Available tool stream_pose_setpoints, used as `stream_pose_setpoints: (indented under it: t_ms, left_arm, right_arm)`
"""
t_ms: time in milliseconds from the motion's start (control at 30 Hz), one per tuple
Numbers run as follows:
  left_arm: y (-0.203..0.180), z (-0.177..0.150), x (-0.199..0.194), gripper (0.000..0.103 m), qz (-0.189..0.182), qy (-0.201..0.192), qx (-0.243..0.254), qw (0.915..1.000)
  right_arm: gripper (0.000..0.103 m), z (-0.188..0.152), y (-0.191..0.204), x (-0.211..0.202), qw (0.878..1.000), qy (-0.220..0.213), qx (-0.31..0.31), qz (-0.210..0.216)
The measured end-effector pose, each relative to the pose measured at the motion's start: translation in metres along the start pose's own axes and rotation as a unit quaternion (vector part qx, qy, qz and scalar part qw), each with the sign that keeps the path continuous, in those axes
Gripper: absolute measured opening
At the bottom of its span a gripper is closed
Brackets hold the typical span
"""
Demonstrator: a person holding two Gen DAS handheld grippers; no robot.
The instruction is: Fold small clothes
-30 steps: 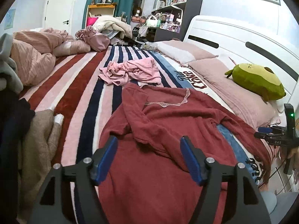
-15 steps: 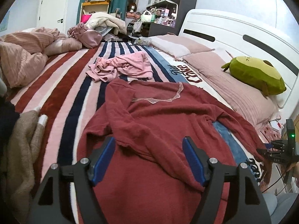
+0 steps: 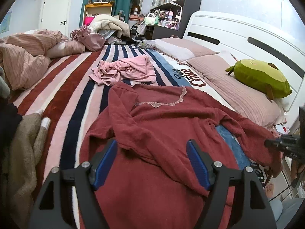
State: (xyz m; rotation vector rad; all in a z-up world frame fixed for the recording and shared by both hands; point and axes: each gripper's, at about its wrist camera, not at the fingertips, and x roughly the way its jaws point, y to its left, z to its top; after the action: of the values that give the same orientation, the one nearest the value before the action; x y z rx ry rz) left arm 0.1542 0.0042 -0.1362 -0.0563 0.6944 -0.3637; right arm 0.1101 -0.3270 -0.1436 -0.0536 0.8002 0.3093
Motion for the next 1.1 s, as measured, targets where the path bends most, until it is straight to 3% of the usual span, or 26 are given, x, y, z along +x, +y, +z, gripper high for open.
stream_pose_setpoints:
  t_ms: [300, 433, 533, 600, 667, 867, 1000, 1100]
  left_arm:
    - [0.016, -0.005, -0.030, 0.076, 0.010, -0.020, 0.000, 0.9997]
    - [0.029, -0.011, -0.041, 0.077, 0.021, -0.024, -0.004, 0.9995]
    - [0.038, -0.015, -0.046, 0.077, 0.028, -0.023, -0.012, 0.9993]
    - [0.042, -0.019, -0.048, 0.077, 0.031, -0.020, -0.018, 0.9992]
    - [0.044, -0.022, -0.050, 0.077, 0.029, -0.018, -0.021, 0.9992]
    - [0.037, -0.023, -0.056, 0.079, 0.028, -0.020, -0.011, 0.9993]
    - [0.030, -0.019, -0.054, 0.079, 0.009, -0.021, -0.017, 0.9996]
    - [0.019, -0.016, -0.052, 0.079, 0.001, -0.023, -0.017, 0.9996]
  right_arm:
    - [0.003, 0.057, 0.093, 0.029, 0.992, -0.010, -0.072, 0.101]
    - [0.003, 0.061, 0.128, 0.066, 0.985, 0.034, -0.074, 0.154]
    - [0.006, 0.056, 0.142, 0.095, 0.982, 0.068, -0.068, 0.165]
    - [0.007, 0.052, 0.143, 0.109, 0.980, 0.091, -0.063, 0.165]
    - [0.018, 0.051, 0.140, 0.115, 0.978, 0.109, -0.051, 0.168]
    - [0.051, 0.052, 0.113, 0.062, 0.987, 0.064, -0.048, 0.137]
    - [0.053, 0.040, 0.082, 0.036, 0.992, 0.054, -0.039, 0.105]
    - [0.057, 0.022, 0.060, 0.035, 0.992, 0.072, -0.023, 0.101]
